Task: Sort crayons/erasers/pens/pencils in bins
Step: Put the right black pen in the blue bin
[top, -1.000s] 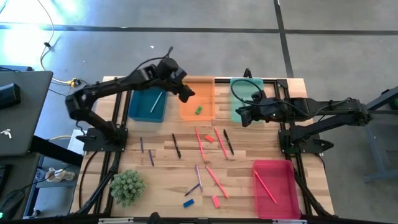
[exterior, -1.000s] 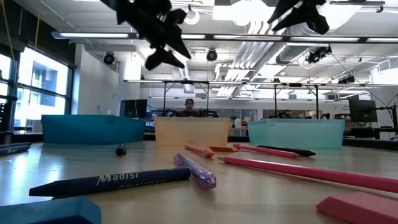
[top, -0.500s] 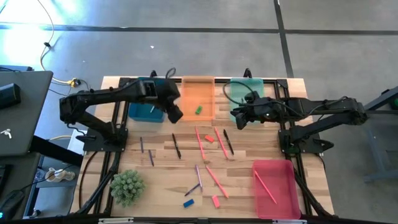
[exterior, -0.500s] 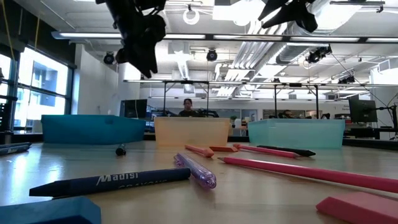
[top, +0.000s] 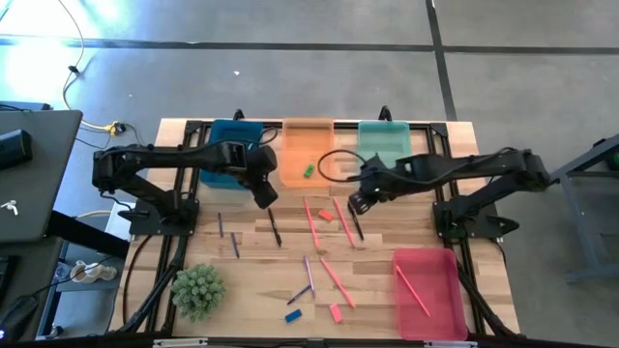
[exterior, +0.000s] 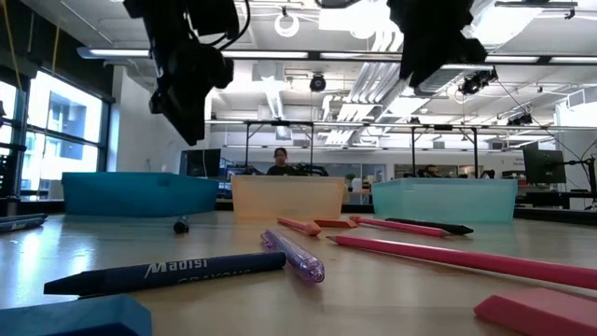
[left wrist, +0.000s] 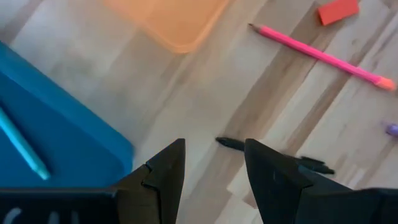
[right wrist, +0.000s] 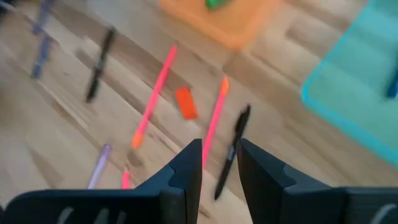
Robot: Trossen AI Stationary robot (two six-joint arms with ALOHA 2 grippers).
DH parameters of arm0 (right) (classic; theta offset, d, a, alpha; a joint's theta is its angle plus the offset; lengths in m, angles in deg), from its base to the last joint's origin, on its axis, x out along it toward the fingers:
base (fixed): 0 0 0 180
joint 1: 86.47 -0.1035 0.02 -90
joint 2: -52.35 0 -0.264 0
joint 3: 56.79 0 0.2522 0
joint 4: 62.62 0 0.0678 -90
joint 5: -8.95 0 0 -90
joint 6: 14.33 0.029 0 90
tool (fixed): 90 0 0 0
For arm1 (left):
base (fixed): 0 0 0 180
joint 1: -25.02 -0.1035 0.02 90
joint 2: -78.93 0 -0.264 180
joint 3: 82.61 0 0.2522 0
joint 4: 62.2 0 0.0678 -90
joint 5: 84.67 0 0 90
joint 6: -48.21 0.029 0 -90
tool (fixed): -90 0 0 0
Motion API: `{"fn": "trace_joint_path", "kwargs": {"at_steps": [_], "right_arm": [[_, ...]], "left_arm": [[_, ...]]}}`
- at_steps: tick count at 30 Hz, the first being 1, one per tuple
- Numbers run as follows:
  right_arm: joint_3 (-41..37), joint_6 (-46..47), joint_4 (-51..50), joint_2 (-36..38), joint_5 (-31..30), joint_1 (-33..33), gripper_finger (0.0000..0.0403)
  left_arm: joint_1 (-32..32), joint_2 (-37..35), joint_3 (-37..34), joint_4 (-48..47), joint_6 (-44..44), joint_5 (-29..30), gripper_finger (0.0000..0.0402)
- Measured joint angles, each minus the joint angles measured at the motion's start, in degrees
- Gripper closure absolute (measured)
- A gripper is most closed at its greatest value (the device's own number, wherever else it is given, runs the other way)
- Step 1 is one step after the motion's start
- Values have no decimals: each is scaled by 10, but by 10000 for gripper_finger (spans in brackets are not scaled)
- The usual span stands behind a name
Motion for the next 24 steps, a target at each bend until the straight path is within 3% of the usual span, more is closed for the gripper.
{"fn": "trace_joint_path", "kwargs": {"at_steps": [11, 24], "right_arm": [[0, 65, -4, -110, 84, -14, 309], [0, 91, -9, -202, 111, -30, 294]], "left_arm": [[-59, -4, 0, -31, 65, 0, 245], [-146, -89, 0, -34, 108, 2, 245]]}}
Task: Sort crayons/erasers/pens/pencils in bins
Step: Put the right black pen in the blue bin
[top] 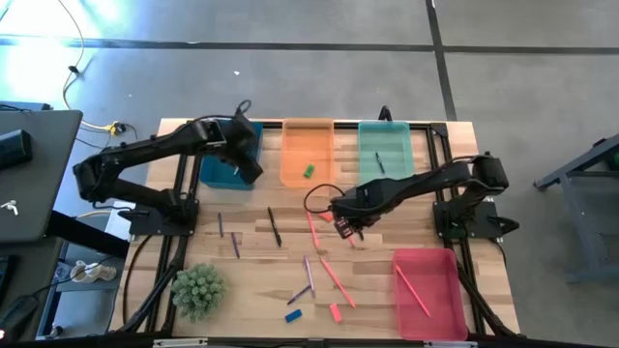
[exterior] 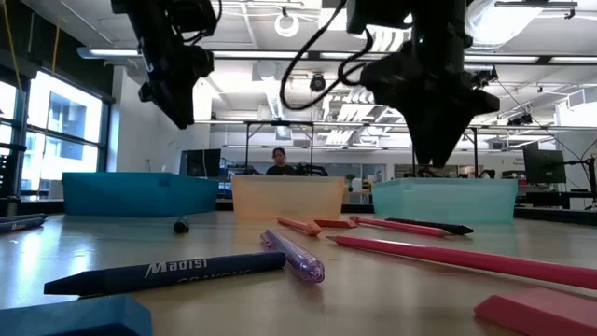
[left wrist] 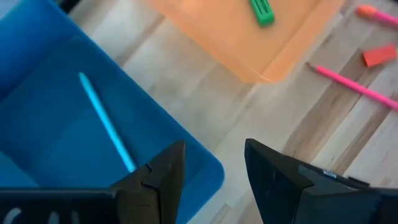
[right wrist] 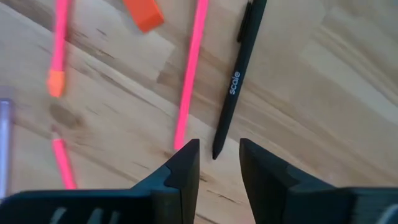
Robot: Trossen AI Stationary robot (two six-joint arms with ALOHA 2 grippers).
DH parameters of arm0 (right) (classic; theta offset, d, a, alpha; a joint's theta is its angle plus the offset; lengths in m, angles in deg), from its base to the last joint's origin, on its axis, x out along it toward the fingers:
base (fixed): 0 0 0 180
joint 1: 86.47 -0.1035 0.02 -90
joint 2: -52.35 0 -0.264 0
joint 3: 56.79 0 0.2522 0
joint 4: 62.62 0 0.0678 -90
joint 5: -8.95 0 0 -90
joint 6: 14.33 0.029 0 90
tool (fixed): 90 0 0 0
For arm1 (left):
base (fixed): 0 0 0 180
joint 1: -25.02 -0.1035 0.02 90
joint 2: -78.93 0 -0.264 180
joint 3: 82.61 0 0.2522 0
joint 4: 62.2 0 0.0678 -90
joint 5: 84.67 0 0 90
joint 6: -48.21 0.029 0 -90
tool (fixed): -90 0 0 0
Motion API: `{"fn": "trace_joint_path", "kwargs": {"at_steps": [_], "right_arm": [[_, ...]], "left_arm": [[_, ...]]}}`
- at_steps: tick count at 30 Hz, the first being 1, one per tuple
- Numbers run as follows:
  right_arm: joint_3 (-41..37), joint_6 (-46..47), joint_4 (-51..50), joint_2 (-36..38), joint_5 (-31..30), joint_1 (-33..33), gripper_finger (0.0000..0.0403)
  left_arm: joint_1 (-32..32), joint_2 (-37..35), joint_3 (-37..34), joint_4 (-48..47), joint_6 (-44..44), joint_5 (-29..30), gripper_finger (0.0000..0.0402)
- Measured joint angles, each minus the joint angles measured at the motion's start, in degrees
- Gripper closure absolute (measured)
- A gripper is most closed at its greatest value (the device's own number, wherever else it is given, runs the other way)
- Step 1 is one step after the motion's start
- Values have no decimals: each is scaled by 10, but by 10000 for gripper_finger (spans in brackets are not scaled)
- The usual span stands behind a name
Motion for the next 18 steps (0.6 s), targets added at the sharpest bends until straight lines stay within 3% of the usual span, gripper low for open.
{"fn": "trace_joint_path", "kwargs": {"at_steps": [9, 18], "right_arm": [[0, 2, 0, -66, 26, 1, 288], [-12, 3, 27, -83, 26, 1, 288]], "left_arm": [[-20, -21, 0, 0, 33, 0, 245], [-19, -21, 0, 0, 44, 0, 245]]}}
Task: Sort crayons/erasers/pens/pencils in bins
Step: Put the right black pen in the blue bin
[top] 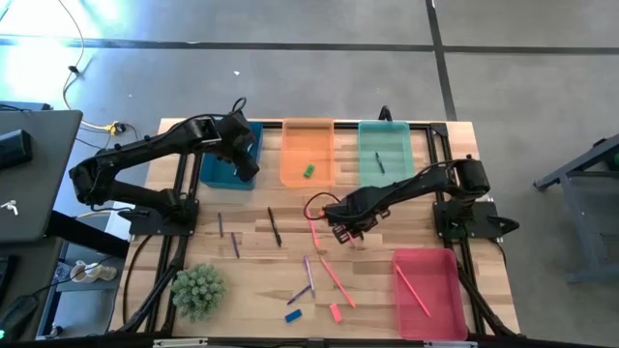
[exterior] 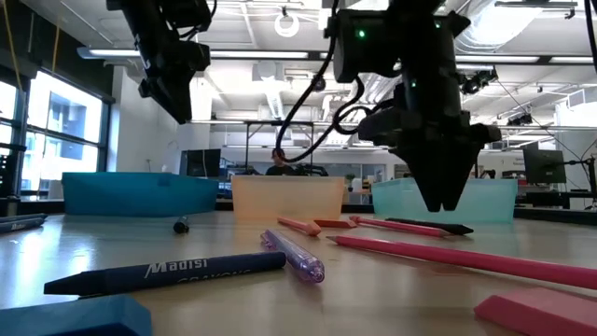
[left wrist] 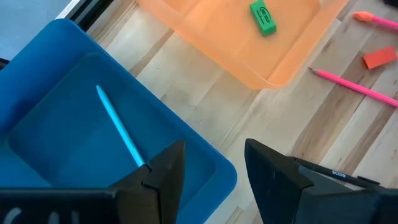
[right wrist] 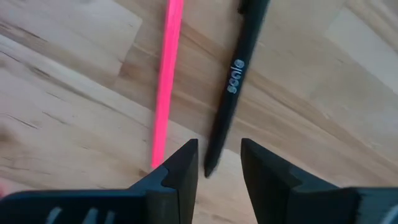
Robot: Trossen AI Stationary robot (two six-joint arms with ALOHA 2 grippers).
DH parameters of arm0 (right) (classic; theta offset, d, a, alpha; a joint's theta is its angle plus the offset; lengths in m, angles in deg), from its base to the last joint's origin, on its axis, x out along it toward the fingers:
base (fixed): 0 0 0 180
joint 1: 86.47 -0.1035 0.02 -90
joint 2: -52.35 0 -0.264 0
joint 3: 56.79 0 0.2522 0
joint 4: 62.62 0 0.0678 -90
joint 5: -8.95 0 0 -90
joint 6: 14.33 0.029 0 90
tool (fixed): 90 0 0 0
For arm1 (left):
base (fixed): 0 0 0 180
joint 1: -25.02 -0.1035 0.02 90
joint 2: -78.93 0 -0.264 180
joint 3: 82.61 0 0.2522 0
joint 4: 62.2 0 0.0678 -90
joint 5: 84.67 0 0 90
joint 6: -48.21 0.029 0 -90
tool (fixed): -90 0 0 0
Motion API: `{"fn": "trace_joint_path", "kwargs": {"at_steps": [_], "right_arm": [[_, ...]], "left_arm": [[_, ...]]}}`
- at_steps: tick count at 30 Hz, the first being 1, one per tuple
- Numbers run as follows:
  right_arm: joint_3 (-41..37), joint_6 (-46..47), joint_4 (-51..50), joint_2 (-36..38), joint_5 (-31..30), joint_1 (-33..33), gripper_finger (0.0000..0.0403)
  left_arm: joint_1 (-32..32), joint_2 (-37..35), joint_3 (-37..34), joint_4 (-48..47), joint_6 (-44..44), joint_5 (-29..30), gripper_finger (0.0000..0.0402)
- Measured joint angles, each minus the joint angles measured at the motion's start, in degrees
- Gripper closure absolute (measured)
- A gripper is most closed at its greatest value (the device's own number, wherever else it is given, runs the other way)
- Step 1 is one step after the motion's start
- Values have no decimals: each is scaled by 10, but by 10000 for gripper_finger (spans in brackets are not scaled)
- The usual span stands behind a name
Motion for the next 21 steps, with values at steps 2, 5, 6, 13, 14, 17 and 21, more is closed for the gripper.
{"fn": "trace_joint_path", "kwargs": {"at_steps": [2, 5, 6, 13, 14, 17, 21], "right_arm": [[-18, 12, 19, 0, 4, 0, 289], [-39, 35, 33, 0, 7, -1, 289], [-44, 40, 33, 0, 6, -1, 288], [-53, 29, 49, 1, 5, -1, 293], [-53, 31, 49, 1, 6, -1, 299], [-53, 42, 52, 1, 7, -1, 329], [-53, 46, 52, 1, 9, -1, 383]], "left_arm": [[0, 0, 0, 0, 0, 0, 245], [0, 0, 0, 0, 0, 0, 245], [0, 0, 0, 0, 0, 0, 245], [0, 0, 0, 0, 0, 0, 245], [0, 0, 0, 0, 0, 0, 245], [0, 0, 0, 0, 0, 0, 245], [0, 0, 0, 0, 0, 0, 245]]}}
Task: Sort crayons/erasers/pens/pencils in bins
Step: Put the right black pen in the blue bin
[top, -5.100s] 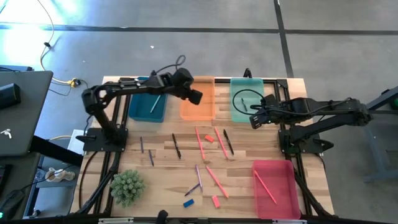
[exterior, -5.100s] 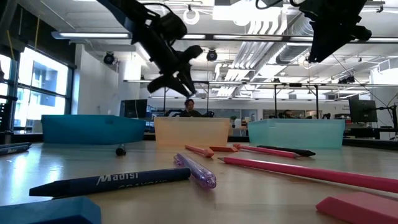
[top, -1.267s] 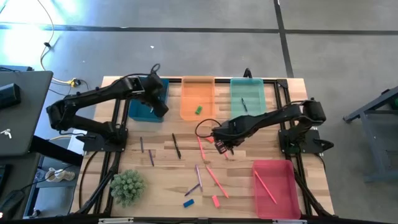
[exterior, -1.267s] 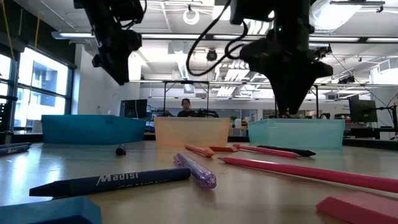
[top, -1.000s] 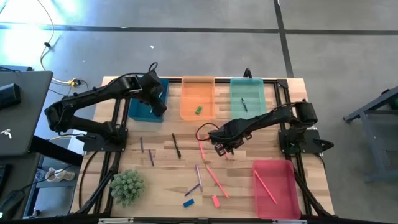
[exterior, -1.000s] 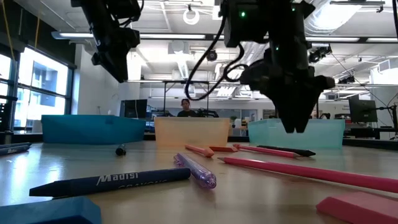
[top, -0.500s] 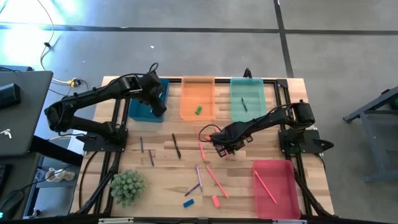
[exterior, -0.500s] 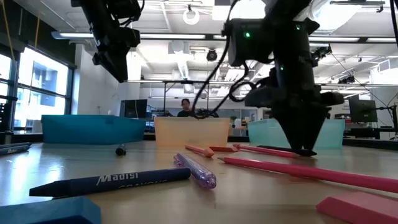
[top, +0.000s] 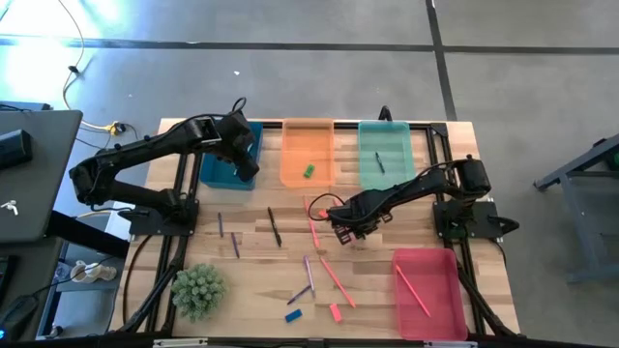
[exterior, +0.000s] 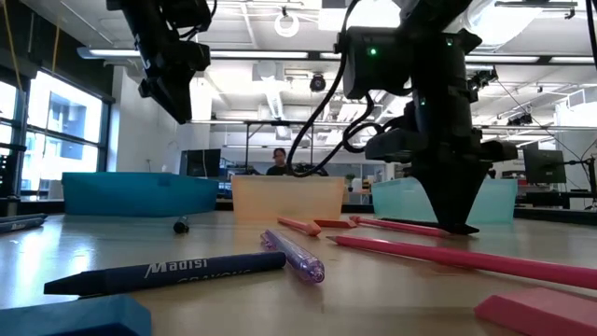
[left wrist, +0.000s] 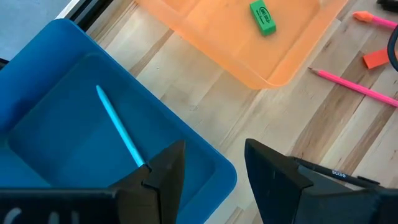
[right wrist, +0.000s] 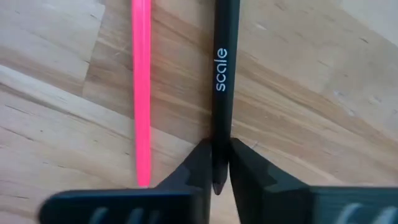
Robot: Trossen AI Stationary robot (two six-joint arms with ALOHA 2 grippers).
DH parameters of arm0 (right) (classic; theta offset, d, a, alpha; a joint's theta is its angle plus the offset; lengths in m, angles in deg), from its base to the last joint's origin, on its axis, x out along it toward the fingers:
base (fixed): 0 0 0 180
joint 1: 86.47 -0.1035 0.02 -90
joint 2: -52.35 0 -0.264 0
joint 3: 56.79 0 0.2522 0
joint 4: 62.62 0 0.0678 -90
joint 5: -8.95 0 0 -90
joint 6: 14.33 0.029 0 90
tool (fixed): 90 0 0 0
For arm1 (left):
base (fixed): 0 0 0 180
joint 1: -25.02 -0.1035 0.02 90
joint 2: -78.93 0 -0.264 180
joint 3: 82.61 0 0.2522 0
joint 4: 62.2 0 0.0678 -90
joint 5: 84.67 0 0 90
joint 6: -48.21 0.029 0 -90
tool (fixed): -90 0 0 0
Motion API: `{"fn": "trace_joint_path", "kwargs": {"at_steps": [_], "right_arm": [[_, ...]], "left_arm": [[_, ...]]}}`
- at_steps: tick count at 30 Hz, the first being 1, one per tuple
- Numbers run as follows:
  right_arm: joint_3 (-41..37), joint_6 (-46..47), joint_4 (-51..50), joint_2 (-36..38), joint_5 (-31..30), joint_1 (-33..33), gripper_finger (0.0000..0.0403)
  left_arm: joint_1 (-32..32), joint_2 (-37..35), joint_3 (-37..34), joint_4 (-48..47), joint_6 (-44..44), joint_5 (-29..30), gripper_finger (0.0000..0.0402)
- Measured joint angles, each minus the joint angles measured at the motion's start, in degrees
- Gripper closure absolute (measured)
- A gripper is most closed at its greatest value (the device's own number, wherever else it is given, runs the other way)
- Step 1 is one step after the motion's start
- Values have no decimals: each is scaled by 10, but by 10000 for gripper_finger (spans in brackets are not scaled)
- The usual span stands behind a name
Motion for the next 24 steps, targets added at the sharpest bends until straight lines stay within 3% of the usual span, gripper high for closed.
{"fn": "trace_joint_path", "kwargs": {"at_steps": [12, 19, 24], "right_arm": [[0, 13, -3, 1, -2, -3, 398], [-2, 22, -4, 25, -4, -14, 400], [-2, 27, 5, 50, -11, -24, 401]], "left_arm": [[0, 0, 0, -1, 25, -1, 245], [0, 0, 0, -32, 40, -72, 245], [0, 0, 0, -32, 37, -80, 245]]}}
